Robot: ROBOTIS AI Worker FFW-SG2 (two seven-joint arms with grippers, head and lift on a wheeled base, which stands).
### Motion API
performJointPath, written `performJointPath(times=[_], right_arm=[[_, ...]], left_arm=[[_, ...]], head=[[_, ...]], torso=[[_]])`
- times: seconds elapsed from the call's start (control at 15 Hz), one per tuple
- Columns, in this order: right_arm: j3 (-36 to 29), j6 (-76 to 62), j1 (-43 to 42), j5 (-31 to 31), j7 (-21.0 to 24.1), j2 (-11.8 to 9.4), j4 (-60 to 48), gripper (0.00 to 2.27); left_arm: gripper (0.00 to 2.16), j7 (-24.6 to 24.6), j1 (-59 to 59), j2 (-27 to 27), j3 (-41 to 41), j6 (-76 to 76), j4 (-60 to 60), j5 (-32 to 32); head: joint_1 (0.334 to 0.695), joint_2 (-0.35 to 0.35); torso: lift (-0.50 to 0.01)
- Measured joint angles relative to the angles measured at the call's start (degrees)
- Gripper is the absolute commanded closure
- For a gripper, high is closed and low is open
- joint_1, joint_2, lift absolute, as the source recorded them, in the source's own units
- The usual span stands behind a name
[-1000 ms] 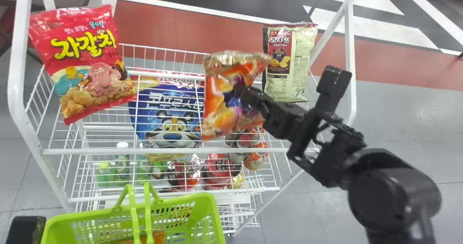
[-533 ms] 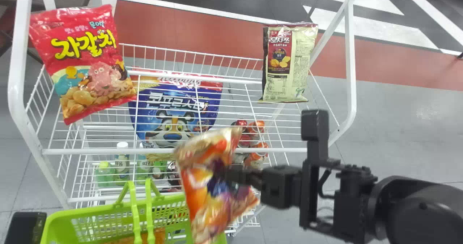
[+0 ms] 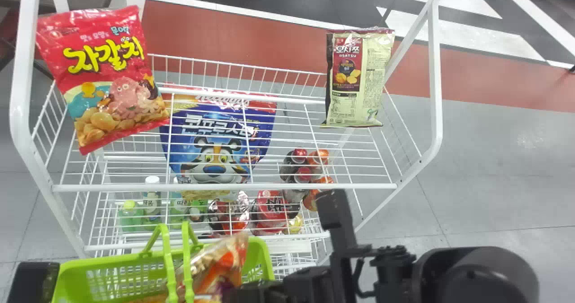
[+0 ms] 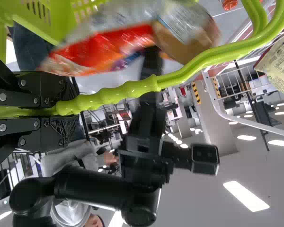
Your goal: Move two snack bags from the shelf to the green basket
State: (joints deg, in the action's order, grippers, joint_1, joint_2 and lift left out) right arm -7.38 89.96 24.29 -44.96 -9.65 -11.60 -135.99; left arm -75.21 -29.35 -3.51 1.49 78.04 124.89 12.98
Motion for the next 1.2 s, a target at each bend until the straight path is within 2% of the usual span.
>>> performJointPath(times=[0.33,0.4,0.47,0.53,0.67,0.93,1.07,1.2], right_arm=[[8.1,0.0,-0.5,6.3,1.2,0.1,9.5,2.17],[9.3,0.0,-0.7,7.7,1.2,0.1,11.1,1.90],[10.3,-0.1,-1.0,9.1,1.2,0.1,12.5,1.06],[10.9,-0.4,-1.2,10.5,1.2,0.1,13.1,0.05],[11.1,-0.7,-1.1,12.9,1.6,-0.1,12.2,0.00],[10.8,-2.1,0.5,19.7,2.1,-0.7,5.6,0.06],[10.4,-7.0,1.9,22.5,2.6,-0.9,2.4,0.05],[8.8,-14.8,3.6,23.5,-1.3,-1.0,-1.2,0.05]], left_arm=[[2.11,-0.1,-0.7,-0.2,-0.2,0.1,1.0,0.0],[2.11,-0.1,-0.8,-0.2,-0.2,0.1,1.2,0.0],[2.11,-0.1,-0.8,-0.2,-0.2,0.2,1.4,0.0],[2.11,-0.2,-1.0,-0.2,-0.2,0.2,1.5,0.0],[2.11,-0.2,-1.2,-0.2,-0.4,0.2,1.6,0.0],[2.11,-0.2,-1.1,-0.2,-0.4,0.1,1.6,0.1],[2.11,-0.2,-1.0,-0.2,-0.2,0.1,1.5,0.1],[2.11,-0.2,-0.9,-0.2,-0.2,0.0,1.4,0.1]], head=[[0.695,-0.297],[0.695,-0.304],[0.695,-0.311],[0.695,-0.318],[0.695,-0.347],[0.695,-0.350],[0.695,-0.350],[0.695,-0.350]], torso=[[-0.018],[-0.018],[-0.018],[-0.018],[-0.018],[-0.018],[-0.018],[-0.018]])
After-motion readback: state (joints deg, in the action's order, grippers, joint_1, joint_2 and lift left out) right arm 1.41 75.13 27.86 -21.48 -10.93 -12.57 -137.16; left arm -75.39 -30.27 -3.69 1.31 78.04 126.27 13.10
